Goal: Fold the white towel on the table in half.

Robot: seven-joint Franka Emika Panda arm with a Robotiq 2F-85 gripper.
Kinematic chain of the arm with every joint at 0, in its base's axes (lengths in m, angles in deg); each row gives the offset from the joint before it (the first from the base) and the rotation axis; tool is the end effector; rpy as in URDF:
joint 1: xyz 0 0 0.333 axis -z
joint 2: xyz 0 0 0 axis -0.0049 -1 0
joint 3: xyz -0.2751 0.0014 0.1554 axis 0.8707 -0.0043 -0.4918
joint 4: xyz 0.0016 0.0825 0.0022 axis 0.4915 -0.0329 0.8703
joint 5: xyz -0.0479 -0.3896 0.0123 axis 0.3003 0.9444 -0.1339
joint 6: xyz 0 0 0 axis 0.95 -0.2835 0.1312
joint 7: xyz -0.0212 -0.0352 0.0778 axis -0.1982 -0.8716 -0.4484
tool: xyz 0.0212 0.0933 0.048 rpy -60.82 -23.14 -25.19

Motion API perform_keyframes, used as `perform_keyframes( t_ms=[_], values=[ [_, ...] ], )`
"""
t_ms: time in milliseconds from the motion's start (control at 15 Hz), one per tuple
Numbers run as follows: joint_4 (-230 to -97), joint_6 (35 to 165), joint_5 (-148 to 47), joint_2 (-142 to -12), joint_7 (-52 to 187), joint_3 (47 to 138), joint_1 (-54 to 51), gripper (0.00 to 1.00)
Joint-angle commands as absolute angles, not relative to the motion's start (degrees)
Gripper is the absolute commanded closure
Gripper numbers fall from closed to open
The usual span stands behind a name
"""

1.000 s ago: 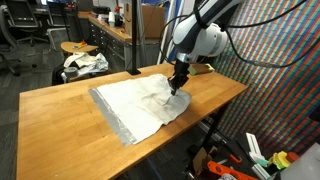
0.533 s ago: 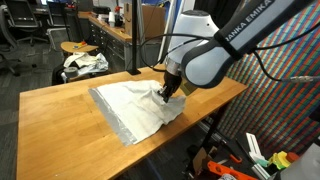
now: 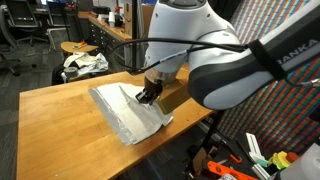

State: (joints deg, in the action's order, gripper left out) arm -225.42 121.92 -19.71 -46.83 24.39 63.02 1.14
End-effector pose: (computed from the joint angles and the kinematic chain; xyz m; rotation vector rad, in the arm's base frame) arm 0.3797 0.1848 0.3211 2.8803 0.1485 0.6051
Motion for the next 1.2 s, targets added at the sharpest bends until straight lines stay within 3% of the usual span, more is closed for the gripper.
perform_keyframes(
  t_ms=[0,600,667,733,933,1000,1133],
  values=[
    [-224.7,122.8,-14.2,-43.8,8.5,52.1,7.9,0.99],
    [-218.1,114.2,15.4,-53.7,-29.1,31.3,21.0,0.94],
    [-217.2,110.2,17.3,-57.0,-29.9,29.8,21.4,0.68],
    [-216.6,107.2,18.5,-59.7,-29.8,28.9,21.6,0.68],
    [-216.1,102.0,16.6,-65.8,-22.9,29.4,20.6,0.45],
    [-216.2,102.4,15.2,-66.6,-20.3,39.4,10.9,0.38],
    [-217.3,107.7,10.5,-65.9,-10.7,44.8,7.9,0.23]
  ],
)
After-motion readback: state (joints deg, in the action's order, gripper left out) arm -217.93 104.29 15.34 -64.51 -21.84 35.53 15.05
